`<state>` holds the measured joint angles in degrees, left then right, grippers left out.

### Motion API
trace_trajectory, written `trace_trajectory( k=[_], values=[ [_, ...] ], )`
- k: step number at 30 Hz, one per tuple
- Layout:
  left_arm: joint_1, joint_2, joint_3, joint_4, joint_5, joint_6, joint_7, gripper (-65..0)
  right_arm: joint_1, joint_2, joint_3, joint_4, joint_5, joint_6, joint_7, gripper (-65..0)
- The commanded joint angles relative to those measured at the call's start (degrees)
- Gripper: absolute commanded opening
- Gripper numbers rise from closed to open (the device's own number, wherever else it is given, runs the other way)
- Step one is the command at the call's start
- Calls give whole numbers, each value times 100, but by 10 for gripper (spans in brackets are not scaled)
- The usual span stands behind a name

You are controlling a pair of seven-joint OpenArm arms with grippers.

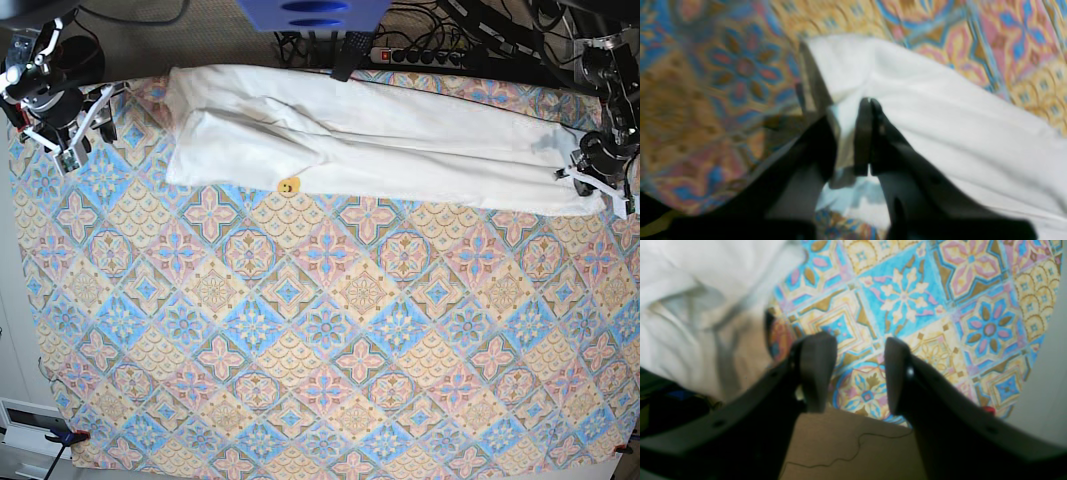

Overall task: Fold the T-shirt properly
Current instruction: 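Grasp the strip end near the left gripper and fold it inward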

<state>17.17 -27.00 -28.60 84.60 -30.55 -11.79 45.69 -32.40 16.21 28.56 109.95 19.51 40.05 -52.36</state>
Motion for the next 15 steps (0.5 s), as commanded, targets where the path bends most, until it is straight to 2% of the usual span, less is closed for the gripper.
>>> trace_trajectory(
  k=[1, 3, 8, 12, 15],
  values=[
    [46, -100, 69, 301, -124, -38, -55, -650, -17, 89, 50, 113, 32, -5, 80, -384],
    [248, -29, 253, 688, -255, -38, 121, -650, -17, 89, 50, 113, 32, -5, 80, -384],
    [494, 674, 297, 1707, -326, -38, 710, -650, -17, 98, 67, 113, 32, -5, 80, -384],
    [494, 1254, 306, 2094, -317, -38, 1123, -650, -17, 107, 76, 113, 32, -5, 80, -384],
    [459, 1527, 385, 2112, -317, -38, 1220, -650, -17, 107, 94, 113, 32, -5, 80, -384]
  ],
)
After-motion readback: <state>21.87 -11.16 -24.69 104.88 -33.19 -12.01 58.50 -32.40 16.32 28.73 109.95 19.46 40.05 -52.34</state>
